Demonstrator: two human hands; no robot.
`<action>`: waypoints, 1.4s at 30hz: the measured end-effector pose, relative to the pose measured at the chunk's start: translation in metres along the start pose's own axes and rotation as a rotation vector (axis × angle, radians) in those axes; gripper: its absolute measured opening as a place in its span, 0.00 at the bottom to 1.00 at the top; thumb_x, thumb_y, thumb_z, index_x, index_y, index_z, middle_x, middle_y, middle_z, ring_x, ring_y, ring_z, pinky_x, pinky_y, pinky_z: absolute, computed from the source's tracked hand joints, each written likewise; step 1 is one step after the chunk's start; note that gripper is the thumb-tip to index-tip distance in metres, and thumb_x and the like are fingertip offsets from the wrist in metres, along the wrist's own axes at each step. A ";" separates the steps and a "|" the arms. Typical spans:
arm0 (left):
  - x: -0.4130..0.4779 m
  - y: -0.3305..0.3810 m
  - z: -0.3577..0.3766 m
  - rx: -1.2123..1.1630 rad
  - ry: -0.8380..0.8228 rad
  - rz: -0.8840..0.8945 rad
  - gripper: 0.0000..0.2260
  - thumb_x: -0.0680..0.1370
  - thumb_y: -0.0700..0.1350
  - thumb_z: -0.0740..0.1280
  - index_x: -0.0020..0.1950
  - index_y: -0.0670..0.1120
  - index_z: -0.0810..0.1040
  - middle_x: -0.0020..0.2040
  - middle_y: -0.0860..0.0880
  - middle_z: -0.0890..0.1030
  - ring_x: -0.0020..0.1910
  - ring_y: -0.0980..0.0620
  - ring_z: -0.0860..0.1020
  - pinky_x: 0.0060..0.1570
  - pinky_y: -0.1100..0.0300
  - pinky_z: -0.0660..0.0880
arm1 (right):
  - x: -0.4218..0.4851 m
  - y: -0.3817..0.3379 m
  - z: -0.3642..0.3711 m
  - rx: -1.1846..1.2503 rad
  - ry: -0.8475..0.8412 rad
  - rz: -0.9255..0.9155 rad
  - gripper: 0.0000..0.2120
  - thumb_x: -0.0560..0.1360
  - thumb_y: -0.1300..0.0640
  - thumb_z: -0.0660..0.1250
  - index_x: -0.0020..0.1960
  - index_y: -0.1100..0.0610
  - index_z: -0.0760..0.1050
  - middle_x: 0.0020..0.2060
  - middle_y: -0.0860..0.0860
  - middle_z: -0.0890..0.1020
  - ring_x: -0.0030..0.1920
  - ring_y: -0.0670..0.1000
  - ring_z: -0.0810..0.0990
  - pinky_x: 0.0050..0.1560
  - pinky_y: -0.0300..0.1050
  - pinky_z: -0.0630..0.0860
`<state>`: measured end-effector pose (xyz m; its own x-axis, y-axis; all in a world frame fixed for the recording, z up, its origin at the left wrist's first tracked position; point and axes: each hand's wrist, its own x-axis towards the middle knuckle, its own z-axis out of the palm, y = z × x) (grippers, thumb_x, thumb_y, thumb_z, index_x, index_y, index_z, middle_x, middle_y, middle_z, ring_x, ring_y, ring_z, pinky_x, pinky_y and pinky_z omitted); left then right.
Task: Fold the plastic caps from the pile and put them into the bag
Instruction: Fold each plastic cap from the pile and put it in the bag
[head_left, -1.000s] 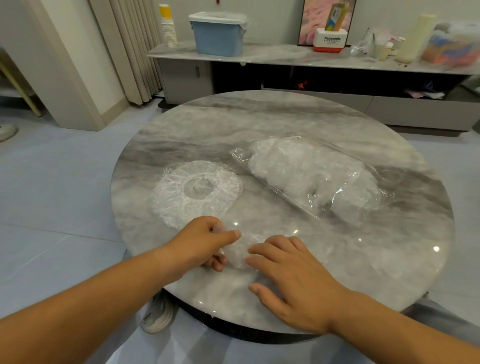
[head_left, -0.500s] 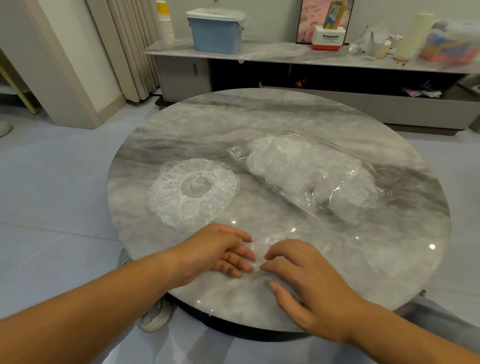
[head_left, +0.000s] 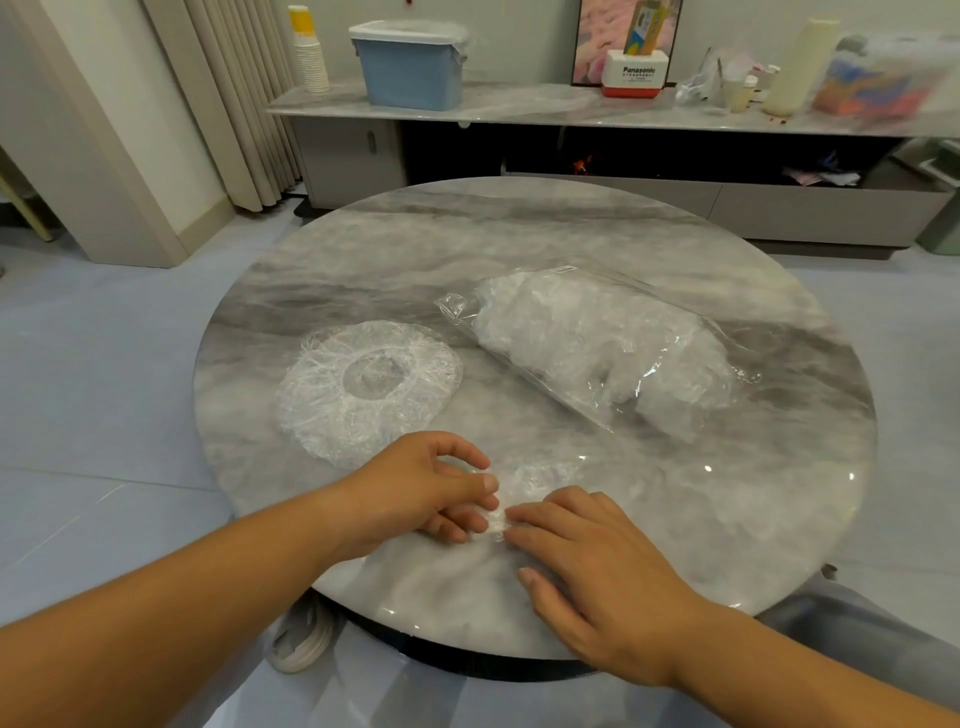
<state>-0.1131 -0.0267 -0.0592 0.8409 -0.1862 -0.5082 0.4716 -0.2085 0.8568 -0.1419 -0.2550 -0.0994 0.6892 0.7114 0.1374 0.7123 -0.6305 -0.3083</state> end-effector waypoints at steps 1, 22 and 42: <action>0.003 0.000 0.000 0.056 0.061 0.029 0.15 0.75 0.44 0.76 0.57 0.42 0.78 0.44 0.43 0.86 0.39 0.47 0.83 0.38 0.55 0.81 | 0.001 0.000 -0.001 0.008 0.002 0.004 0.16 0.81 0.47 0.58 0.64 0.49 0.77 0.63 0.41 0.77 0.59 0.46 0.72 0.59 0.44 0.71; 0.017 0.017 0.005 0.134 0.067 0.084 0.05 0.75 0.42 0.76 0.44 0.44 0.81 0.41 0.43 0.83 0.40 0.51 0.82 0.44 0.58 0.77 | 0.015 0.012 -0.031 0.743 0.108 0.430 0.11 0.81 0.44 0.63 0.61 0.40 0.81 0.71 0.35 0.68 0.73 0.32 0.61 0.73 0.39 0.62; -0.012 0.019 0.012 -0.488 -0.393 -0.165 0.15 0.81 0.33 0.64 0.68 0.38 0.75 0.64 0.37 0.80 0.62 0.37 0.80 0.59 0.52 0.80 | 0.024 0.002 -0.046 1.099 0.283 0.308 0.16 0.77 0.51 0.65 0.63 0.54 0.78 0.50 0.52 0.87 0.57 0.48 0.83 0.61 0.42 0.75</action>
<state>-0.1174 -0.0396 -0.0377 0.6304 -0.5464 -0.5515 0.7311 0.1789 0.6584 -0.1175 -0.2534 -0.0535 0.9159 0.3941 0.0764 0.1081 -0.0589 -0.9924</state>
